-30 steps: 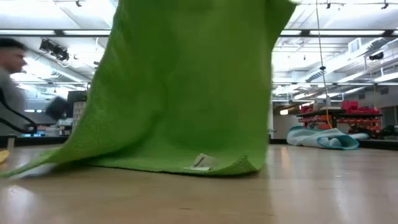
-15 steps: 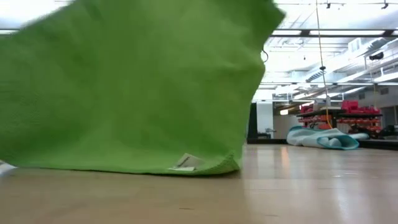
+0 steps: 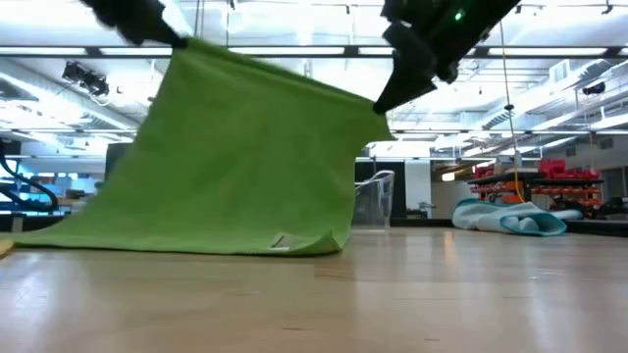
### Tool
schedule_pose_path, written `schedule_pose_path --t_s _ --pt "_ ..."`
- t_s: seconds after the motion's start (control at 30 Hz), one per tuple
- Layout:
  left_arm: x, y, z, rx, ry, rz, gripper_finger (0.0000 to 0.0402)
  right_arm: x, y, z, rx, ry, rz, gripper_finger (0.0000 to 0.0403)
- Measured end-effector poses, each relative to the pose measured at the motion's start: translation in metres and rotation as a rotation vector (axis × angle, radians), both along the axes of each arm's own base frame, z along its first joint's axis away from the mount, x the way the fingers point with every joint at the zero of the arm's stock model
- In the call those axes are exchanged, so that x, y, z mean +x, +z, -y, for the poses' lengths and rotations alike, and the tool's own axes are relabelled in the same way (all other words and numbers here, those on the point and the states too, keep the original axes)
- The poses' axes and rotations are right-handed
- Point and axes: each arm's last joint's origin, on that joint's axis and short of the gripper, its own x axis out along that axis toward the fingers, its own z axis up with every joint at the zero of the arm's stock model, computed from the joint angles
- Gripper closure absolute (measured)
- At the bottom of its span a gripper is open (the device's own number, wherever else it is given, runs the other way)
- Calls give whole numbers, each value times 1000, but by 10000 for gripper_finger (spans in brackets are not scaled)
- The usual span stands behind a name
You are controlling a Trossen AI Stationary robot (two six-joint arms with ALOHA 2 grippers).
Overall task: Fold microfiber towels
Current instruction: Fold the green microfiber cloth
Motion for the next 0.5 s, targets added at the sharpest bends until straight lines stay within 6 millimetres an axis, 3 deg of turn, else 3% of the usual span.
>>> schedule_pose_path --t_s 0.3,0.4,0.5 --pt "-9 -50 -27 1 127 2 390 5 -10 33 37 -41 26 399" --pt "-12 -59 -37 1 173 -31 362 2 -16 39 28 -32 -20 384" --pt "-9 -60 -41 -16 201 -31 315 4 -15 40 28 -20 -10 344"
